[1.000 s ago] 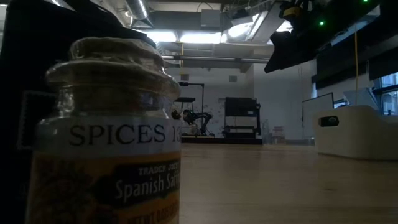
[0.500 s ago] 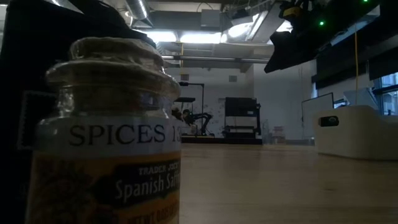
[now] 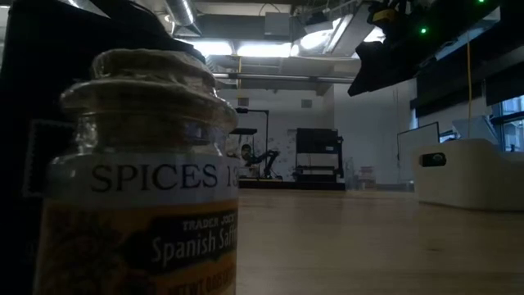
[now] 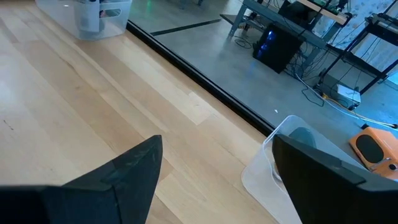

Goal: Sort spices by type
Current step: Put the left cream brown seasoning bottle into the left transparent bin, then put the middle black seasoning can into the white bin

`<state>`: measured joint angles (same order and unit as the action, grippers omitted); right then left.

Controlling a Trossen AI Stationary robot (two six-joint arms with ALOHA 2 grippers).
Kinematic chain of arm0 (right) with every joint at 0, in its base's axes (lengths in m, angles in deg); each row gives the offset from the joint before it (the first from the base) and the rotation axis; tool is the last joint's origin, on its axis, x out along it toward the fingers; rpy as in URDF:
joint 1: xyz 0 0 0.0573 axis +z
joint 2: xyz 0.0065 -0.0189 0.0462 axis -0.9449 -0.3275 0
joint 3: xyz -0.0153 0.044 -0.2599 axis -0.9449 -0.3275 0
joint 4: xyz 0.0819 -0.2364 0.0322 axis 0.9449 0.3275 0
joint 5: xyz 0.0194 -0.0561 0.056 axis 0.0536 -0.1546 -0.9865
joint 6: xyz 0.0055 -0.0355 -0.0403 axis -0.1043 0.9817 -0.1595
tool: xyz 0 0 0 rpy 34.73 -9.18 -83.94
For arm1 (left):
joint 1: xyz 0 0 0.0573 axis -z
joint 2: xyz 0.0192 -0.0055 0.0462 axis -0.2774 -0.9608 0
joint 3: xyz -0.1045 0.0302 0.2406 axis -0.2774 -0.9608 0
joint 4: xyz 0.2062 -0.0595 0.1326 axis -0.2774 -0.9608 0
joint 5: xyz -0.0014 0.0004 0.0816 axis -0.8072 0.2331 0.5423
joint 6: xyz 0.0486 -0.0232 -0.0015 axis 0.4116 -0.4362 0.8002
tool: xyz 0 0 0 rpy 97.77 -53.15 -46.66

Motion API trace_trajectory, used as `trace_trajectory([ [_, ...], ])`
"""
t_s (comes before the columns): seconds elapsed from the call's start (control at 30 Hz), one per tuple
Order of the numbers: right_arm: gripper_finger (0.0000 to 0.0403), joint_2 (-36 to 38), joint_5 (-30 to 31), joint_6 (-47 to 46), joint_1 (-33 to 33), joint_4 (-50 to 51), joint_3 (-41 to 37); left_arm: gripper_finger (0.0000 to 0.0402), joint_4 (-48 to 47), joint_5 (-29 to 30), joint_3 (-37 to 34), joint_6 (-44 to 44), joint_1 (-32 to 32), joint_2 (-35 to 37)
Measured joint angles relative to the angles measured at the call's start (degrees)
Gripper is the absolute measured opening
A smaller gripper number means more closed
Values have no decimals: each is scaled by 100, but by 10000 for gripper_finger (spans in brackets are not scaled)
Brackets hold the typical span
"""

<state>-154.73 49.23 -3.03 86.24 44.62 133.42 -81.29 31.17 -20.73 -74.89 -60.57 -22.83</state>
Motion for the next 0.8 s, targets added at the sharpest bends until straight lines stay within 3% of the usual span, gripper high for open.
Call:
trace_trajectory([
  [0.17, 303, 0, 42, 4, -1, 4, 0, 306, 27, -563, 0, 209, 26, 0],
  [0.5, 303, 0, 40, 5, -2, 7, 0, 306, 66, -212, 180, -33, -178, 49],
  [0.8, 303, 0, 42, 11, -1, 4, 0, 306, 83, -278, 465, 27, 107, 788],
])
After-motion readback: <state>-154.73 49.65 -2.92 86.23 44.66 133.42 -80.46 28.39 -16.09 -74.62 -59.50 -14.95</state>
